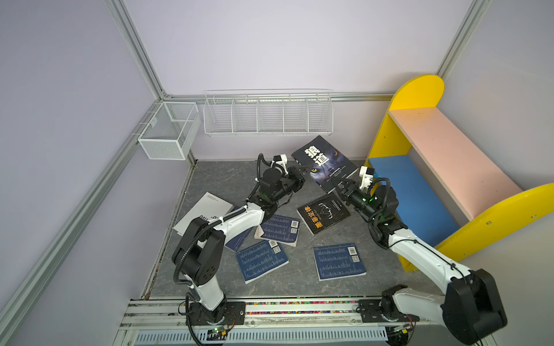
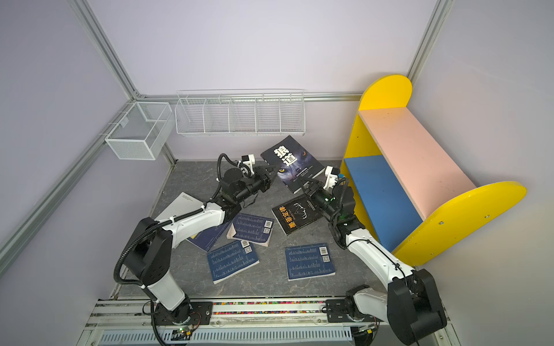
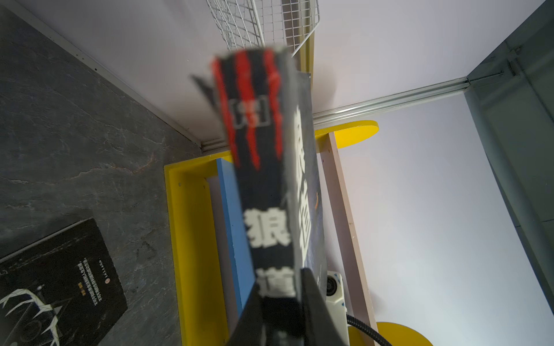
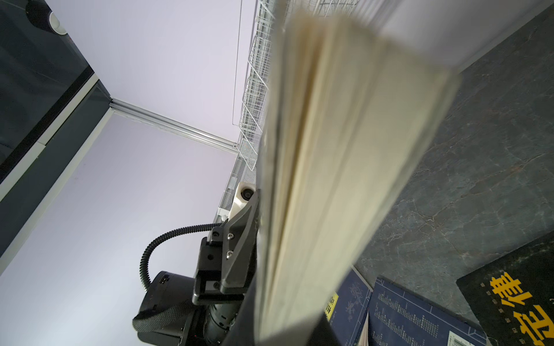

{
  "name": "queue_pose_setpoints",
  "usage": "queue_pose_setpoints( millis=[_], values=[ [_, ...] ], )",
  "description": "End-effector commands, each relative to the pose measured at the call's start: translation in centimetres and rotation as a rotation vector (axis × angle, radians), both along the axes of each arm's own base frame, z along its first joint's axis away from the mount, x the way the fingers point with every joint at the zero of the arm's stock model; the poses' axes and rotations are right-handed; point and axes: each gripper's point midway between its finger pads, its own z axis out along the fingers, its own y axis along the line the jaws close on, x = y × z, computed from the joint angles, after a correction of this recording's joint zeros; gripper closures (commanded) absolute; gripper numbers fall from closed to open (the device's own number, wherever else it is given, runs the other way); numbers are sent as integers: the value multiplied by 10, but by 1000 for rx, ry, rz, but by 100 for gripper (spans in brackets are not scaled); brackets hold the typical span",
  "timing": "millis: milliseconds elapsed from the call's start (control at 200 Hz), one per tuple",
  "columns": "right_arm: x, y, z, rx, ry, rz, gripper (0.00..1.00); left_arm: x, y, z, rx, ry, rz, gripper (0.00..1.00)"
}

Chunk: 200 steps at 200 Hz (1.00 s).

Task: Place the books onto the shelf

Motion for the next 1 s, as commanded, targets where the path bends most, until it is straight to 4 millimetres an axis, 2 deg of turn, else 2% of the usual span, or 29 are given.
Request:
queue_pose_setpoints(
  millis=[0,70,95,150,200,275,425,630,910,995],
  values=[
    [-3,3,18,57,-65,19,93,-3,-7,23,-13,-70,-19,92],
    [-5,6,17,50,-65,47,86,-2,-6,26,3,-89,-25,97],
    [-6,7,16,48,-64,58,77,-2,-6,29,0,-96,-34,100],
    [-9,8,13,40,-60,88,52,0,-4,34,-16,-108,-62,100],
    [-10,7,11,32,-50,105,38,2,-2,39,-43,-118,-91,100],
    [-16,9,9,27,-50,133,32,3,2,45,-85,-129,-129,100],
    [-20,0,5,13,-51,91,32,5,8,40,-102,-119,-161,100],
    [-11,-2,2,10,-29,60,46,-2,10,42,-121,-127,-183,100],
    [5,2,4,47,-38,42,48,-11,15,43,-177,-120,-199,100],
    [10,-1,9,52,-56,23,56,-12,17,40,-172,-114,-194,100]
  ],
)
